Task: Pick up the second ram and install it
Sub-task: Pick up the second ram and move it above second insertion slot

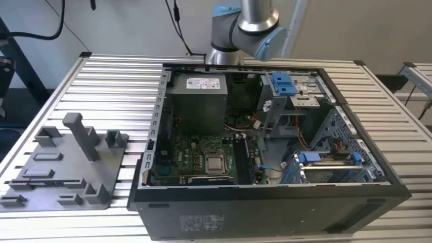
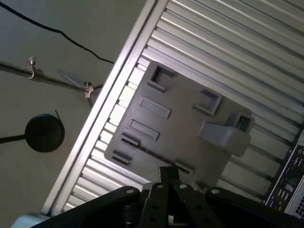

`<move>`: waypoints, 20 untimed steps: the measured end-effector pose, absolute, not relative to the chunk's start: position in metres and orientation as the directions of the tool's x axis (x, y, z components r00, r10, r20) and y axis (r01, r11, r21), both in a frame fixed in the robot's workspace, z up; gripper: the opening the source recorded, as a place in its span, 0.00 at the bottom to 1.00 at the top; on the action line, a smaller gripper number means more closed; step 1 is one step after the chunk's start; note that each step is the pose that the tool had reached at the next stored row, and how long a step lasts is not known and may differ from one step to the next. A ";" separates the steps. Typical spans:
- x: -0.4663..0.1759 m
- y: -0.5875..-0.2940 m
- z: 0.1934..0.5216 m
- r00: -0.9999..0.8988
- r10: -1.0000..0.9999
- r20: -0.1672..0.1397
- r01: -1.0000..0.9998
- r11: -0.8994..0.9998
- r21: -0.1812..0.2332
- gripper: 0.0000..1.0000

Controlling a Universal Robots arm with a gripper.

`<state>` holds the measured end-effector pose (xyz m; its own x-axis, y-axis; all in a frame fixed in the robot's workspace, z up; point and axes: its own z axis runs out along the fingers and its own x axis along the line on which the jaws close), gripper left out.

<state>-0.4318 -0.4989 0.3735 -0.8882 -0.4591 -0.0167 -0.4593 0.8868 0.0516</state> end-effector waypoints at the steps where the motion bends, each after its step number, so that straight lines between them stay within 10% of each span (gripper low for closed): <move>1: -0.432 -0.499 0.373 -0.879 -0.477 -0.017 -0.477 0.878 0.052 0.11; 20: -0.432 -0.499 0.373 -0.666 -0.745 -0.017 -0.745 0.665 0.052 0.11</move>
<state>-0.4318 -0.4989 0.3732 -0.6665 -0.7453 -0.0167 -0.7450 0.6651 0.0516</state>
